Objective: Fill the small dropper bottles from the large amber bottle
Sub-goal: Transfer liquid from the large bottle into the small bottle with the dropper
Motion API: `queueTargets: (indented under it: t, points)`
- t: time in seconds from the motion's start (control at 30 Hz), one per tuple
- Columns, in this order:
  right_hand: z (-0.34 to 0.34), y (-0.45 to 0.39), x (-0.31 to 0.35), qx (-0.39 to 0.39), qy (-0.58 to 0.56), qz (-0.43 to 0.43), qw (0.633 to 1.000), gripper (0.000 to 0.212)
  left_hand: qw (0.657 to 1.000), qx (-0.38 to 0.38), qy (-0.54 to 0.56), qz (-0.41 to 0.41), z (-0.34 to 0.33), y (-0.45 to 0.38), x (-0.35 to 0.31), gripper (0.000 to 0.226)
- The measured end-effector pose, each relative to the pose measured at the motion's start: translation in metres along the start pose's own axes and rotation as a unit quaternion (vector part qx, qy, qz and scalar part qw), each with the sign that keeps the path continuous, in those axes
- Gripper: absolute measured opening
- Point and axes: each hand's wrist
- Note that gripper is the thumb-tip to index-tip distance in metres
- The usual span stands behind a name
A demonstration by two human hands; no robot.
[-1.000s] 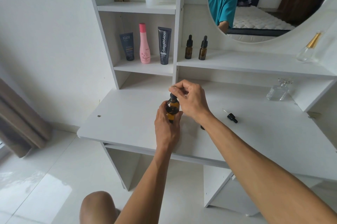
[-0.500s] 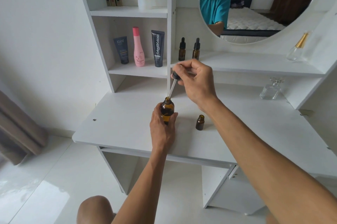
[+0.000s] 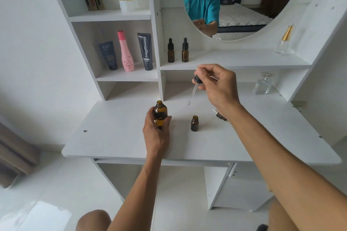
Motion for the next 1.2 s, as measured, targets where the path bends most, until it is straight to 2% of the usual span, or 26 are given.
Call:
queueTargets:
  t: [0.3,0.67,1.2]
  points:
    - [0.018,0.012,-0.027,-0.008,0.020,-0.040,0.999,0.014,1.000,-0.002,-0.004,-0.003,-0.001,0.001,-0.001,0.046]
    - [0.013,0.014,-0.034,0.001,0.027,-0.036,0.999,0.009,1.000,-0.001,-0.008,0.005,0.000,0.000,0.001,0.046]
    - [0.009,0.012,-0.039,0.005,0.056,-0.031,0.998,0.016,1.000,0.000,-0.005,0.005,-0.001,0.000,0.001,0.048]
Point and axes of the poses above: each hand's wrist, its own y-axis away from the middle knuckle, its own z-axis out of the back of the hand, x = y × z, and after that the axes turned 10 degrees about y, right-handed
